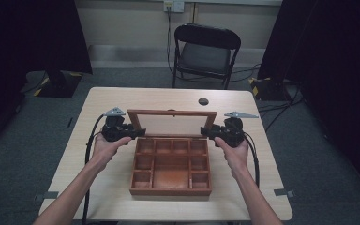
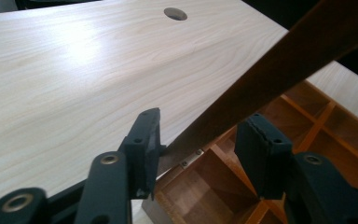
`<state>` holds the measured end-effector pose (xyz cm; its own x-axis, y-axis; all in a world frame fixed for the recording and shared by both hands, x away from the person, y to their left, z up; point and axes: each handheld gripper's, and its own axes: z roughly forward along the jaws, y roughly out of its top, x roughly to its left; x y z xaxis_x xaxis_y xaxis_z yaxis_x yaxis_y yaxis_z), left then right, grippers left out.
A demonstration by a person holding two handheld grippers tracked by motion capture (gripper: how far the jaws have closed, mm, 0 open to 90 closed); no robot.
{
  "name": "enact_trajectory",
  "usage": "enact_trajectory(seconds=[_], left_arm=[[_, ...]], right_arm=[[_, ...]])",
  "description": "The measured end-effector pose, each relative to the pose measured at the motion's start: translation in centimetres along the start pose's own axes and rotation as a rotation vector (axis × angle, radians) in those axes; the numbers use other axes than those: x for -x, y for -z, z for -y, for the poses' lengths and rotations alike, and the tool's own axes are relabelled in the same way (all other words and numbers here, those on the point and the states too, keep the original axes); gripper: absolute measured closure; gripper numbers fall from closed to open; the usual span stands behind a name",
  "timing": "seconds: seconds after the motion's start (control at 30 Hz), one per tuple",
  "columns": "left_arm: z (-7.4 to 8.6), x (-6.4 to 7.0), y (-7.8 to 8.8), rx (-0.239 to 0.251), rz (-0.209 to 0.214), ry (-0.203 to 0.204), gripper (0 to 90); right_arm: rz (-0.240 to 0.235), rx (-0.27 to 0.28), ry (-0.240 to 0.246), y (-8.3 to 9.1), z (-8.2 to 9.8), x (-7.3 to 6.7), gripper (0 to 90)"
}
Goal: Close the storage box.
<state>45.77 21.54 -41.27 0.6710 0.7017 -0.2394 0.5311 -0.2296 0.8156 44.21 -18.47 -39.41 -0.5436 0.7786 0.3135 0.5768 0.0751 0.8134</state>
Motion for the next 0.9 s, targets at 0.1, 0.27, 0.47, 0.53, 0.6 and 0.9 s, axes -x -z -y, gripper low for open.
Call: enact_trajectory(seconds=[0.1,0.27,0.47,0.53,0.6,0.9], left_arm=[[0.1,0.4,0.2,0.009,-0.002,0.011,47.8],[-0.1,1.2,1.4,0.040,0.002,0.003,43.5],[0.0,1.7,2.3,0.051,-0.011,-0.009,42.5],[0.2,1.8,2.4,0.042,-0.009,-0.013,43.2],[0.3,1.8,2.4,0.035,-0.011,-0.008,41.5],[1.4,2.1,2.4,-0.001,0.003,-0.009,35.3]], right_arm=[[0.001,-0.014,-0.012,0.2,0.0,-0.1,47.5],[-0.003,-0.032,-0.019,0.4,0.4,-0.3,47.4],[0.002,-0.046,-0.026,0.6,0.6,-0.7,44.7],[0.004,-0.050,-0.021,0.6,0.7,-0.8,43.8],[0.004,-0.056,-0.019,0.7,1.0,-1.0,42.5],[-0.003,-0.088,-0.013,0.9,2.0,-1.3,38.2]])
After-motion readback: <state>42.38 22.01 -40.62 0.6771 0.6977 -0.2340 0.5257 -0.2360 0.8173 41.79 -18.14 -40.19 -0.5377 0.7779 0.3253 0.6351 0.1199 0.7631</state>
